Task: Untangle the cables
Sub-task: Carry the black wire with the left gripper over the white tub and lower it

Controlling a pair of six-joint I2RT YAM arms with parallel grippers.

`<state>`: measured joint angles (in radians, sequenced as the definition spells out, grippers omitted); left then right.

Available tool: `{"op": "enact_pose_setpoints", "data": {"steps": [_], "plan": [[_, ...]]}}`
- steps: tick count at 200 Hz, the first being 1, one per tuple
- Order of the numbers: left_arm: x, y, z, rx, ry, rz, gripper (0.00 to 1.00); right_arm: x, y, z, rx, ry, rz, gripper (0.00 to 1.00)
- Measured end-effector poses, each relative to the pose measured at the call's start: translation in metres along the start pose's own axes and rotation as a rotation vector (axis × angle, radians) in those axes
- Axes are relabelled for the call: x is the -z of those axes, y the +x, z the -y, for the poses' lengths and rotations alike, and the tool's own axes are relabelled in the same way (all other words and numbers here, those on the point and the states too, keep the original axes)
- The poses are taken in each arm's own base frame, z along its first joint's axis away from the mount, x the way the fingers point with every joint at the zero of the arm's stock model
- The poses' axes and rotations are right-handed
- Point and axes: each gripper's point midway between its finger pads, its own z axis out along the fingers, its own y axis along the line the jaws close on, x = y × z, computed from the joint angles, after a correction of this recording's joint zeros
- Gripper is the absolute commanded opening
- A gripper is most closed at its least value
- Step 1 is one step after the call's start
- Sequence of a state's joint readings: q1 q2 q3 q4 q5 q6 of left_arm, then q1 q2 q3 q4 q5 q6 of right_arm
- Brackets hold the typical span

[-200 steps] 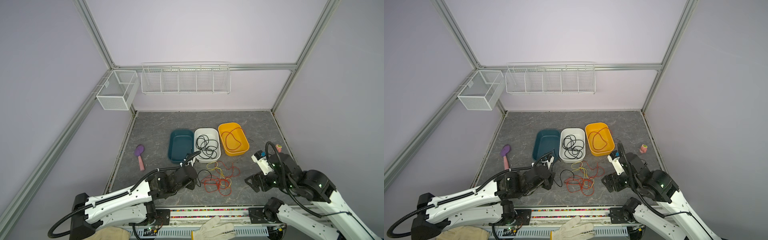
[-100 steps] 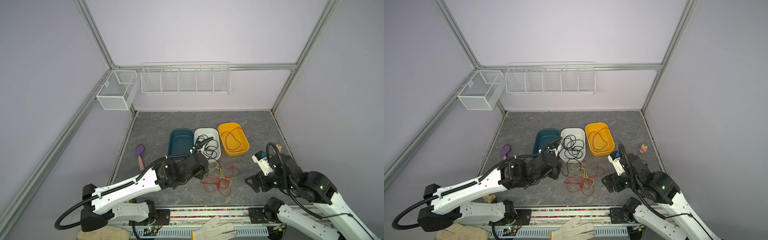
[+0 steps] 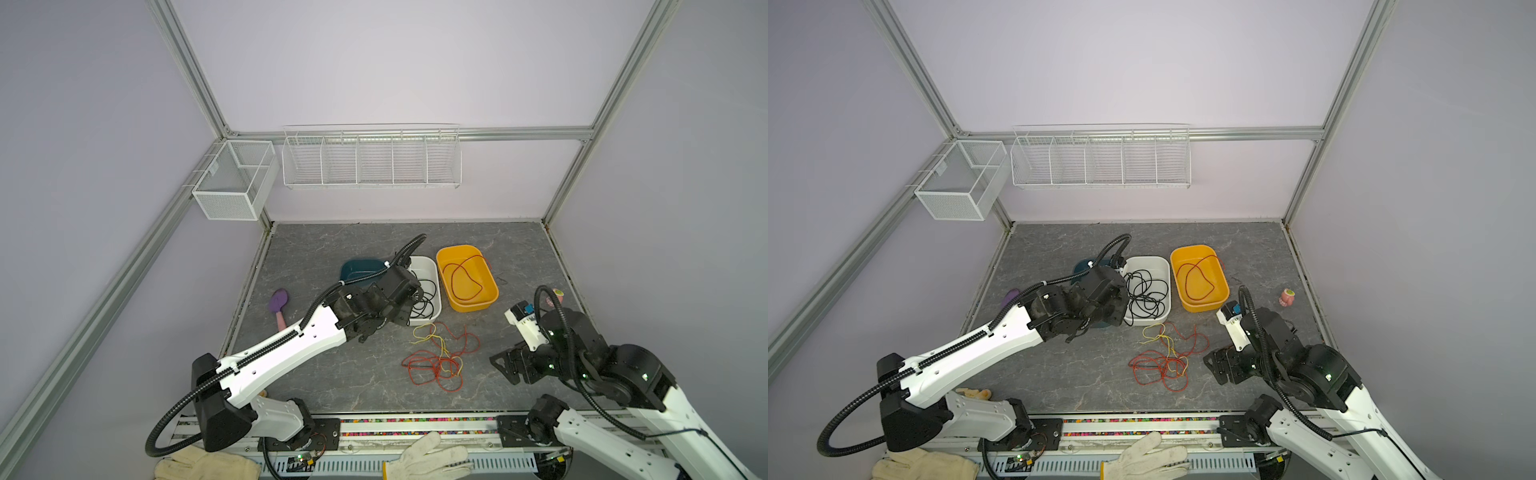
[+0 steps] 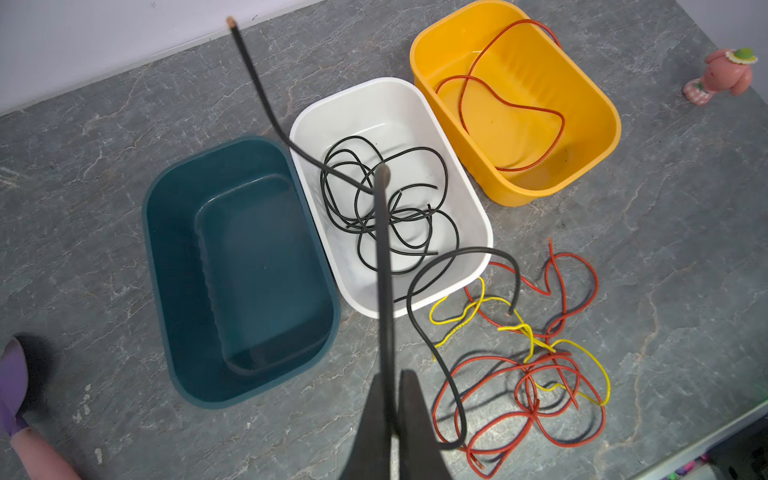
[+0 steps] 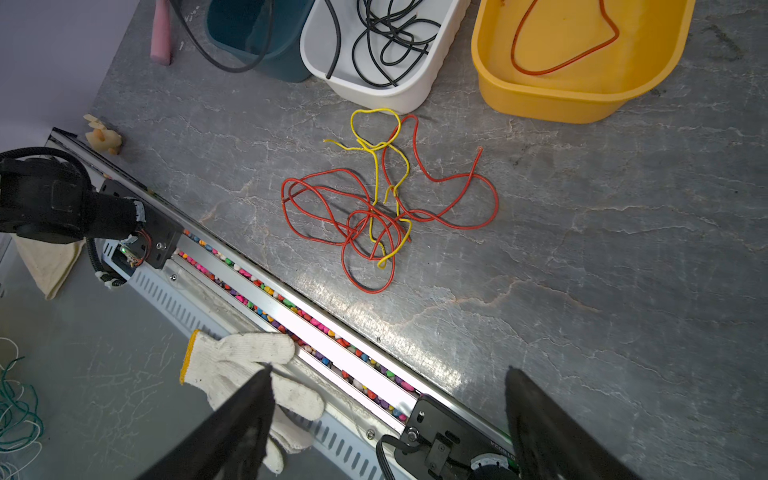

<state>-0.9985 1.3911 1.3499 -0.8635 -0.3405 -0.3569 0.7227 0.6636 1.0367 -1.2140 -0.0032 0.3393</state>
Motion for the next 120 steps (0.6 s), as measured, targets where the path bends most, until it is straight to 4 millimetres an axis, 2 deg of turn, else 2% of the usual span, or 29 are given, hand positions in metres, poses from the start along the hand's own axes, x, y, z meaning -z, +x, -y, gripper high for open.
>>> {"op": "enact_pose_setpoints", "data": {"steps": [83,120], "plan": [[-0.077,0.006,-0.009,-0.058,-0.059,-0.150,0.00,0.002,0.000,0.002,0.001,0.007,0.014,0.88],[-0.100,0.008,-0.009,-0.075,-0.074,-0.189,0.00,0.003,0.000,0.002,0.001,0.004,0.023,0.88]]}}
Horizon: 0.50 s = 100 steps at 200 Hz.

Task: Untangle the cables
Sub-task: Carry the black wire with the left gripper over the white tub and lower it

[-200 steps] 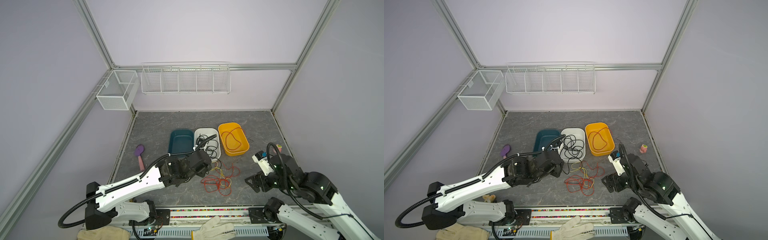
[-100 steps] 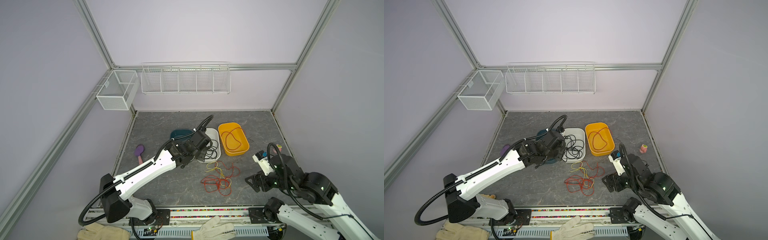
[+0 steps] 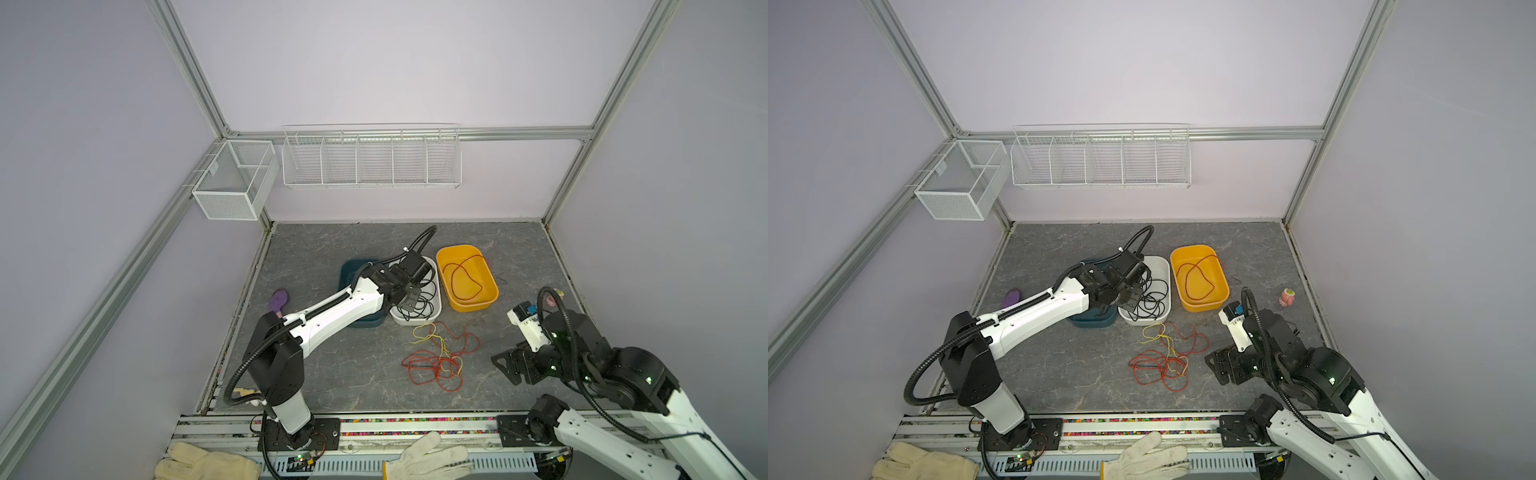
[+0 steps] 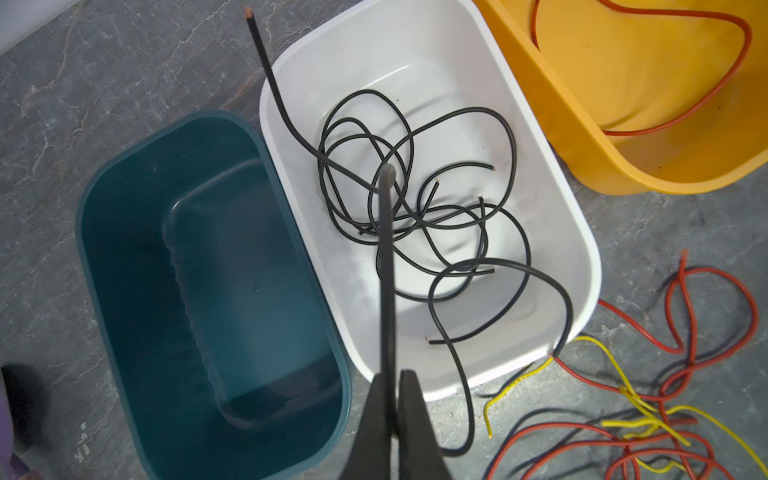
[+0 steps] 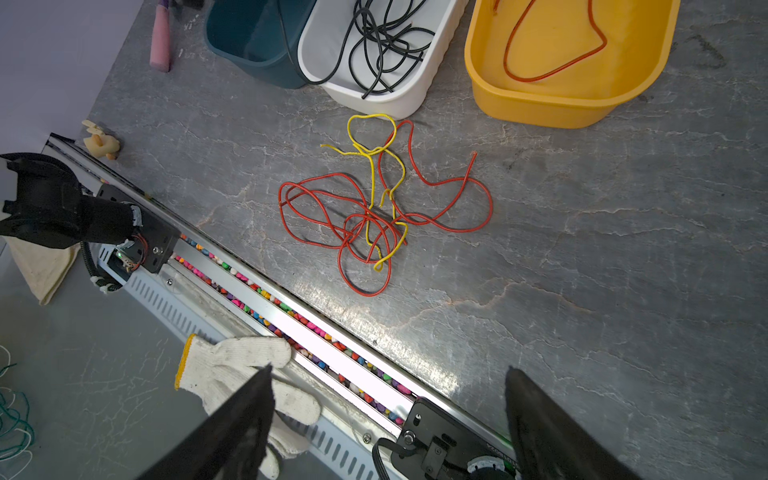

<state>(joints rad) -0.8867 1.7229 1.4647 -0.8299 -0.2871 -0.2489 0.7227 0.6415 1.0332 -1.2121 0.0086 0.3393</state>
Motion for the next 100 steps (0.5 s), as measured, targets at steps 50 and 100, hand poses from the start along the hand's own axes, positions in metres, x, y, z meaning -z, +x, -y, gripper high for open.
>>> {"op": "enact_pose_setpoints", "data": {"steps": [50,100], "plan": [[-0.025,0.001,-0.002,-0.007,-0.017,-0.039,0.00,0.001,-0.001,0.000,0.001,-0.001,0.011,0.88],[-0.052,0.014,-0.002,-0.023,-0.036,-0.109,0.00,0.002,-0.001,0.000,0.001,-0.002,0.015,0.88]]}}
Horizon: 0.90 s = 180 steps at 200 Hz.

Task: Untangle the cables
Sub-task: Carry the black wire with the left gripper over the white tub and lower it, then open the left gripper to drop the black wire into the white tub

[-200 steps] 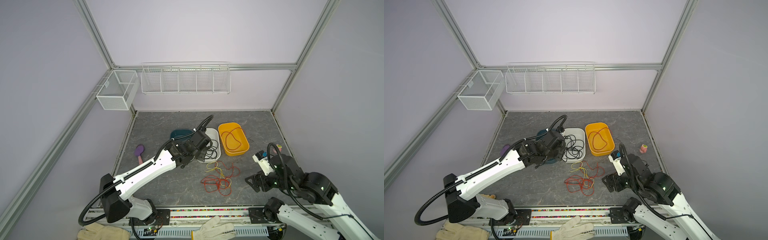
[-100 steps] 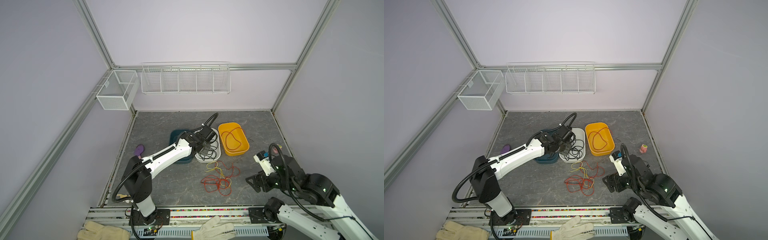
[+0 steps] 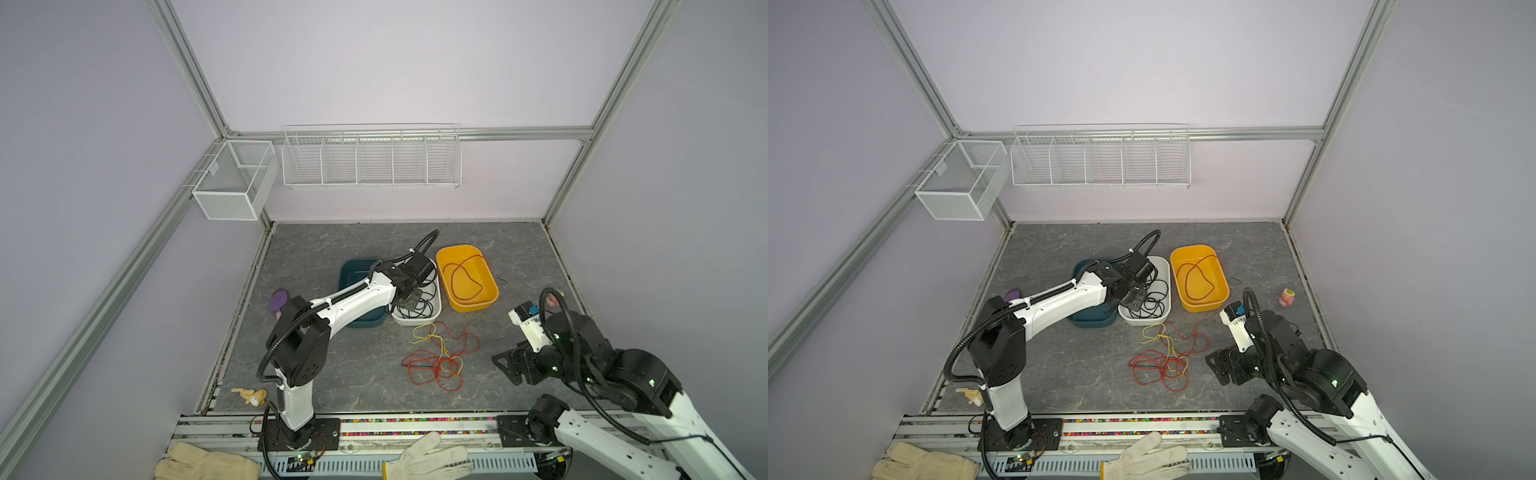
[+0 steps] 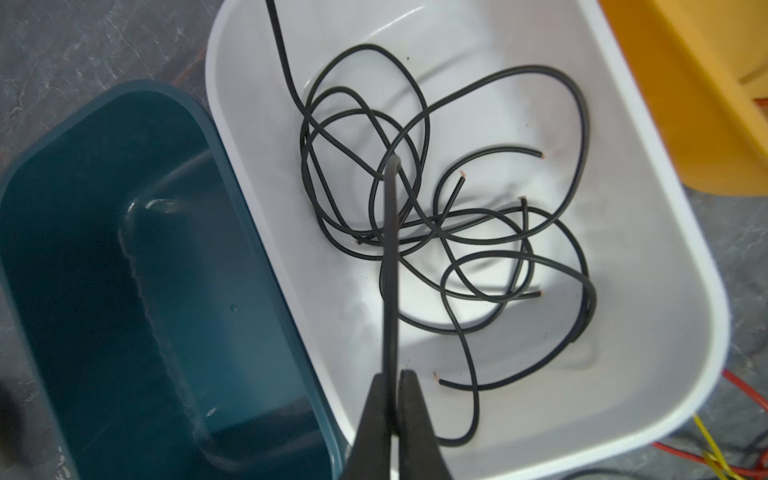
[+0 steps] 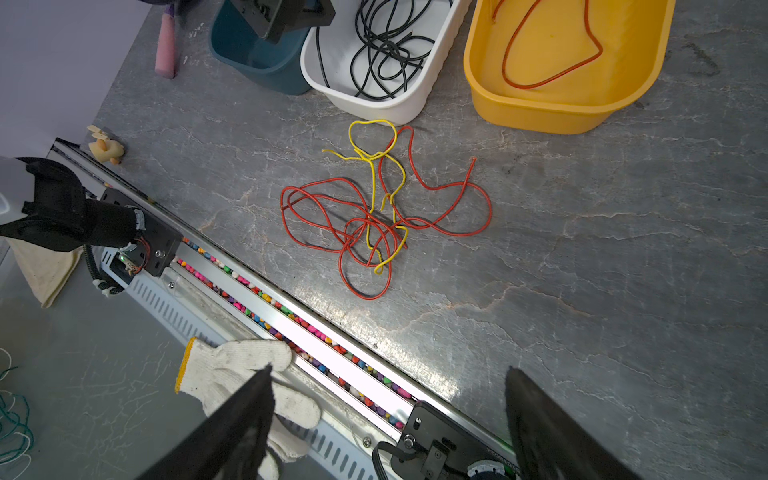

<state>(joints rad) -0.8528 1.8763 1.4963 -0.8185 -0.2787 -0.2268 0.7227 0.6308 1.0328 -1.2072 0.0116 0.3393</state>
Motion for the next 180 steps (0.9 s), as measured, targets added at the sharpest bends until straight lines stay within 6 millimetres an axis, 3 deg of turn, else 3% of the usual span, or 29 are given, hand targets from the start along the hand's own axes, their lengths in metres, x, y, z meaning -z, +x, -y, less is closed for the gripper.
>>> {"op": "enact_pose_setpoints", "data": {"steps": [136,180], "plan": [[-0.016,0.007,0.007,-0.009,0.015,-0.037,0.00,0.000,0.001,0.001,0.000,0.002,0.002,0.88],[-0.015,0.008,0.010,-0.008,0.034,-0.042,0.07,0.000,0.001,0.001,0.000,0.002,0.003,0.88]]}}
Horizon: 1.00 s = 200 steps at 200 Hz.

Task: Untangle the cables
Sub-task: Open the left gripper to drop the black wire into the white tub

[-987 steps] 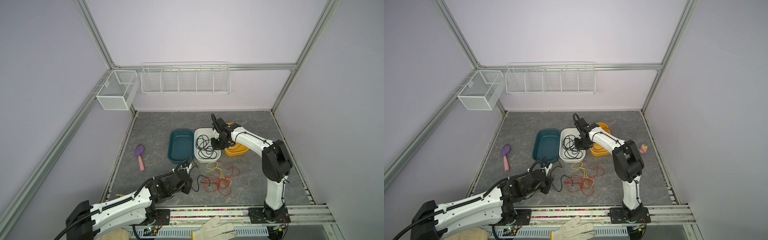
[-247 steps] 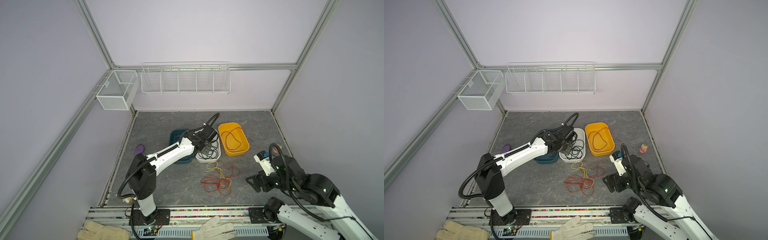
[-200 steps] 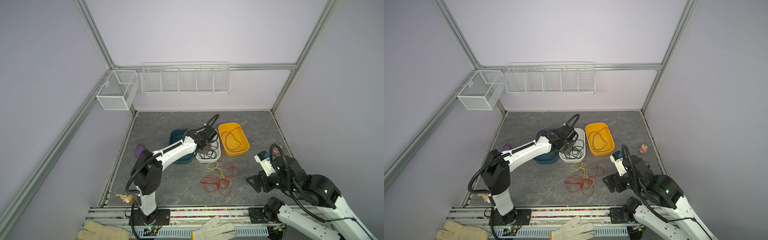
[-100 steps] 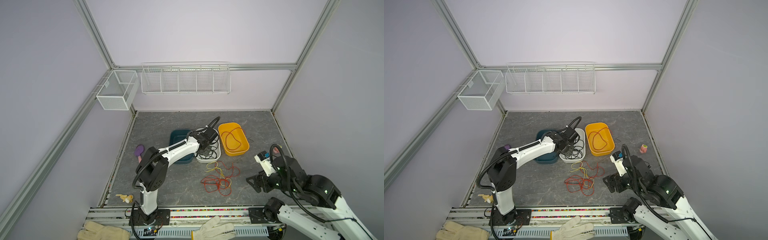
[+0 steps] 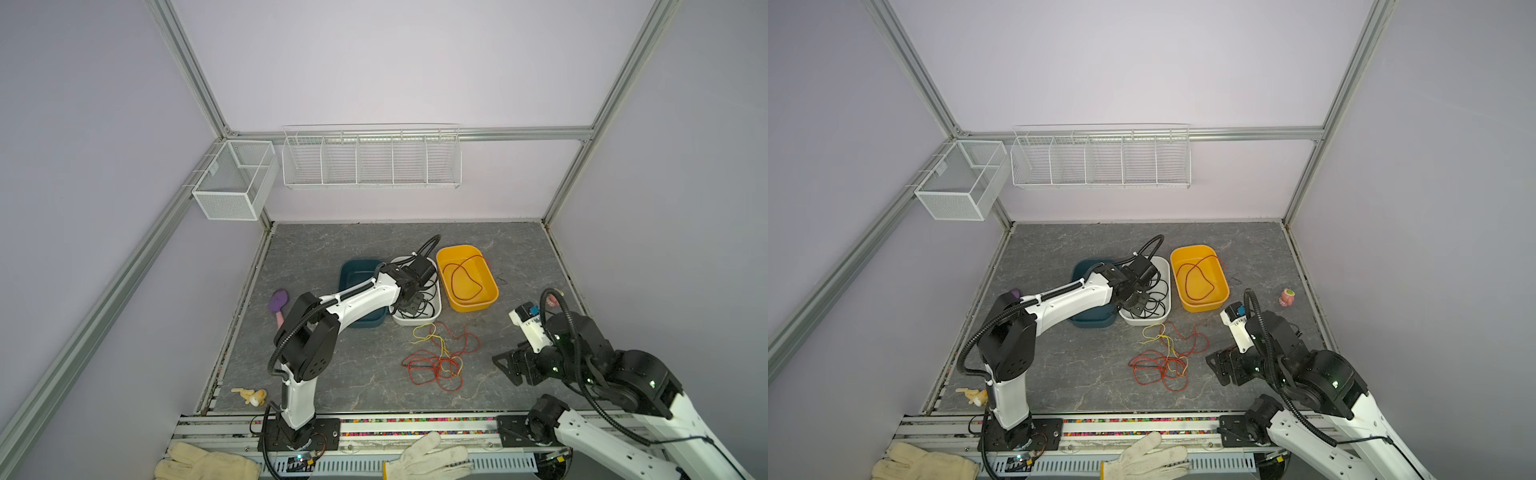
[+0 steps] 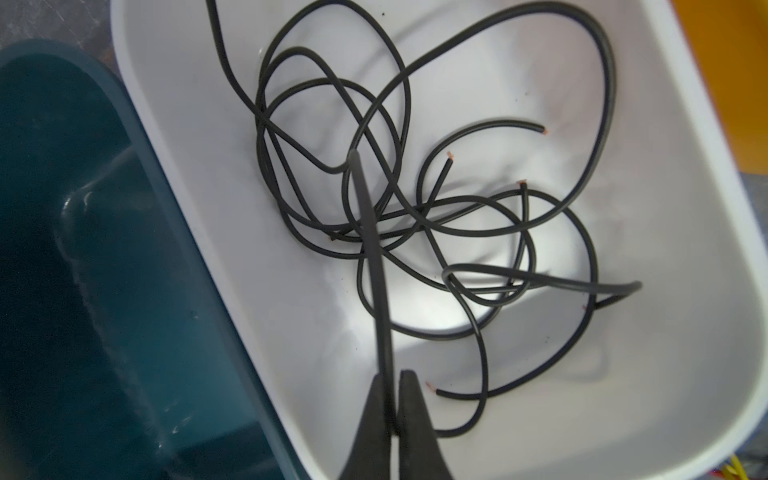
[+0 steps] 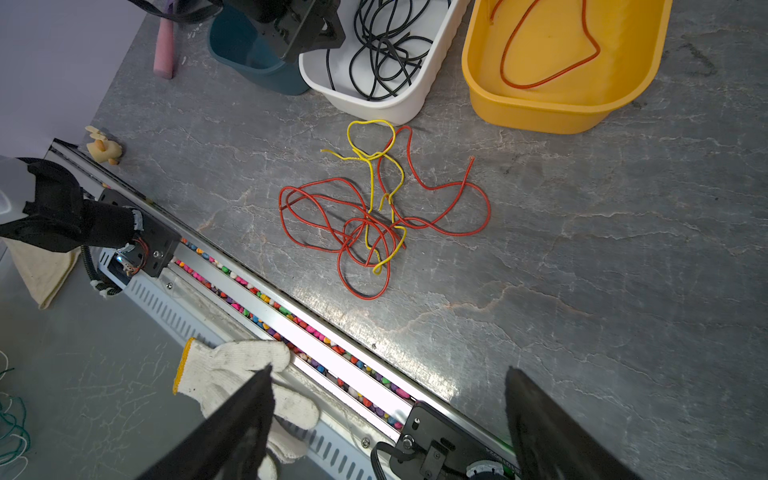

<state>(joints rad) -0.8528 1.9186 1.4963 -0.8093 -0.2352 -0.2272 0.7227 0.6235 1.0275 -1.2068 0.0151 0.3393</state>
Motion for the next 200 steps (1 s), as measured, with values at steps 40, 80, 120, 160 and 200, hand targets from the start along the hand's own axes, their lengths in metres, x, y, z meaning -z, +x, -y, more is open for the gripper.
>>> {"op": "enact_pose_setpoints", "data": {"steps": [40,80,120,160,200], "plan": [[0.000,0.000,0.001,0.000,0.006,-0.001,0.11,0.000,0.000,0.001,0.000,0.003,0.001,0.88],[0.001,0.000,0.001,0.000,0.010,0.000,0.19,0.001,0.000,0.001,0.000,0.007,0.006,0.88],[0.007,-0.005,0.002,0.002,0.021,0.013,0.30,0.001,-0.001,0.002,0.000,0.012,0.010,0.88],[0.024,-0.015,-0.001,0.004,0.021,0.053,0.40,0.001,-0.001,0.002,0.000,0.012,0.010,0.88],[0.051,-0.032,-0.010,-0.006,-0.005,0.122,0.49,0.001,-0.001,0.003,-0.001,0.019,0.012,0.88]]}}
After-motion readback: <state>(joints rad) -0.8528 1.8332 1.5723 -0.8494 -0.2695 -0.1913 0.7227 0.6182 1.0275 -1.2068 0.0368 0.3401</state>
